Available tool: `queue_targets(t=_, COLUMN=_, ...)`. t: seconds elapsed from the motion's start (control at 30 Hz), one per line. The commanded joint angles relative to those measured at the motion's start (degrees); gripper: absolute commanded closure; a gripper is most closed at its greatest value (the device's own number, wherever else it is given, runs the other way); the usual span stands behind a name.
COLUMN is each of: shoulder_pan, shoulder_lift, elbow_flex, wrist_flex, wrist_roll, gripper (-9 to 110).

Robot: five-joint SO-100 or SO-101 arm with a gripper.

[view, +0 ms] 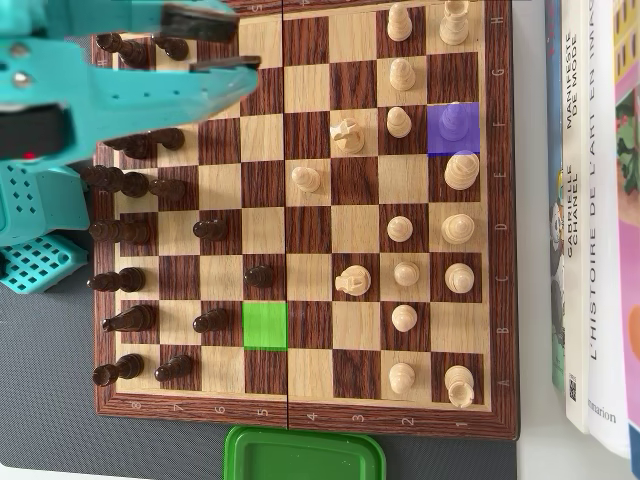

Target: Play chess

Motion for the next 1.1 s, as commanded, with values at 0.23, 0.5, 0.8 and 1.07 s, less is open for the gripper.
queue_targets(t=0.23, shoulder_pan=1.67, shoulder_lift=-2.81, elbow_flex=-2.29, wrist_flex=0.00, wrist_roll=11.43, gripper=89)
queue_targets(t=0.5, shoulder_pan=2.90, shoulder_lift=-4.39, elbow_flex=-1.41, wrist_flex=-0.09, wrist_roll=11.51, gripper=89)
queue_targets(t=0.8, shoulder_pan=2.72, shoulder_lift=-15.91, elbow_flex=-6.77, wrist_flex=-1.41, wrist_roll=10.99, gripper=89)
queue_targets(t=1.07, shoulder_pan=2.20, shoulder_lift=-28.92, elbow_flex=-13.62, wrist_flex=-1.49, wrist_roll=11.16, gripper=89)
